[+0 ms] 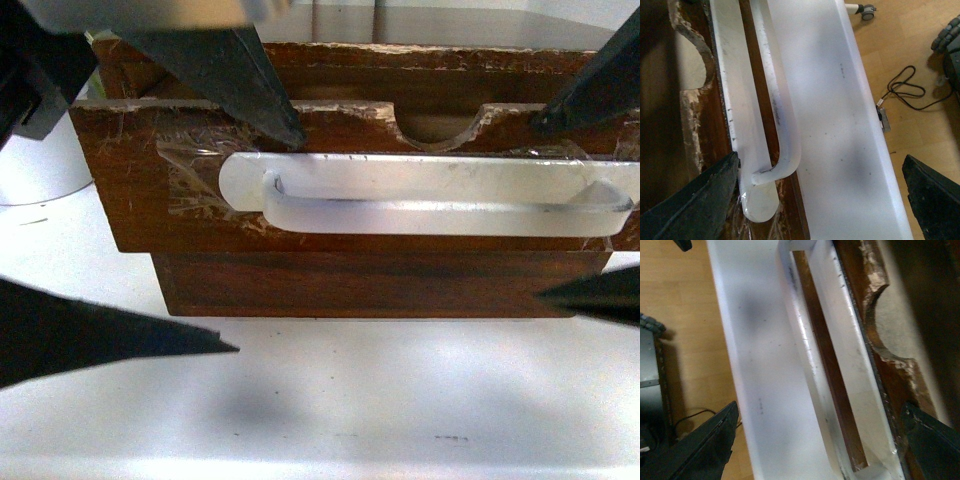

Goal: Open drawer

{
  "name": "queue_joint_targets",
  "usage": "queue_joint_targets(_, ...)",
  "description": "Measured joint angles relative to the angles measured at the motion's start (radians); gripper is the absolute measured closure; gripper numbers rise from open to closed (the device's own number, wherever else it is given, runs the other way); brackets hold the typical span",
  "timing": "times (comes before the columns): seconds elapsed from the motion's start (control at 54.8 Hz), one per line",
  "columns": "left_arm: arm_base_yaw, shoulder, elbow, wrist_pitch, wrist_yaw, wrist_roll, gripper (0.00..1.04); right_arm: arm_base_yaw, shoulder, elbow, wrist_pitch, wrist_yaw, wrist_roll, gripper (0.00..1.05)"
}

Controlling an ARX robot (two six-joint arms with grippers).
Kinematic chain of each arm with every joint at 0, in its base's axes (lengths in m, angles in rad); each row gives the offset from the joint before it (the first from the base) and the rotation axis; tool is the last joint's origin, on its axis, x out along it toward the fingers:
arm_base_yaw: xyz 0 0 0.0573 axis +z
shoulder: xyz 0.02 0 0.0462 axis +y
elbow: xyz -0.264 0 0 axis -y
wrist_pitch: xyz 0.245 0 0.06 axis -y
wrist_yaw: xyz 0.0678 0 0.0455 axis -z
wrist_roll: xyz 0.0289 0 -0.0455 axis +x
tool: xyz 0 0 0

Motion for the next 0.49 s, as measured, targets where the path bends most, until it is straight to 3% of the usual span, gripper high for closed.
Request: queue_joint_targets(0.493,0.122,-0.047,0.005,0.212,0.143,-0.225,0.06,-0.122,-0.099,-0.034,0.245,0.019,0.123,0.09)
